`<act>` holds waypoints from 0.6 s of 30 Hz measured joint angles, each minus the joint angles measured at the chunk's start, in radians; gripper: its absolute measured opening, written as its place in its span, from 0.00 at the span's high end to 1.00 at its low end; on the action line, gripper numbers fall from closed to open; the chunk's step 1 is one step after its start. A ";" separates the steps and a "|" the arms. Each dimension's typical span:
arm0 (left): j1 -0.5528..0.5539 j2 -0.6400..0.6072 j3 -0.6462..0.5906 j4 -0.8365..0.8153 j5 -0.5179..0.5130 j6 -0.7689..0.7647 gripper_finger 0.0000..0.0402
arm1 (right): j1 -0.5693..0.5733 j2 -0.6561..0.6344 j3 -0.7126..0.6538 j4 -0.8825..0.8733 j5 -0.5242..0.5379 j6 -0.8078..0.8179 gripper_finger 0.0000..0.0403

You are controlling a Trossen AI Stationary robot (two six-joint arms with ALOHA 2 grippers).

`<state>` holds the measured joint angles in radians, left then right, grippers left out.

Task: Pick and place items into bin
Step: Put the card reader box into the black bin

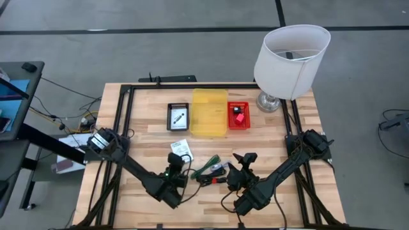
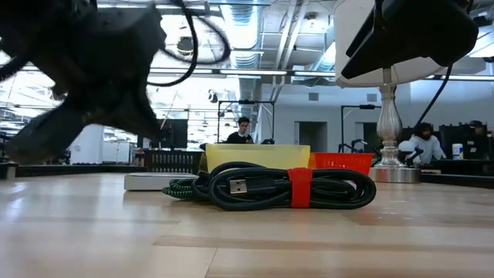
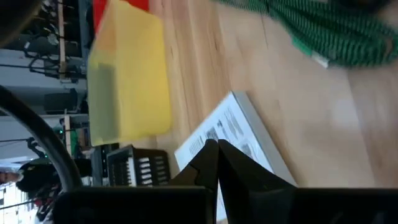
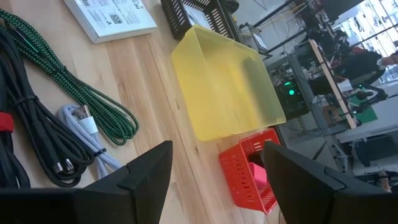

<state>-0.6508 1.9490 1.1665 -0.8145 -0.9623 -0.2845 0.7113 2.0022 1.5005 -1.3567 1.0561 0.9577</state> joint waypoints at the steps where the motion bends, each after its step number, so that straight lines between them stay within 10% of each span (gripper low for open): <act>1: -0.002 -0.001 0.007 -0.005 -0.005 -0.001 0.99 | 0.000 0.000 0.000 0.000 0.000 0.000 0.39; 18: 0.017 -0.003 0.028 -0.008 0.145 -0.043 0.97 | 0.000 0.000 0.000 0.000 0.000 0.000 0.39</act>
<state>-0.6338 1.9461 1.1942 -0.8223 -0.8177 -0.3275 0.7113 2.0022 1.5005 -1.3567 1.0559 0.9581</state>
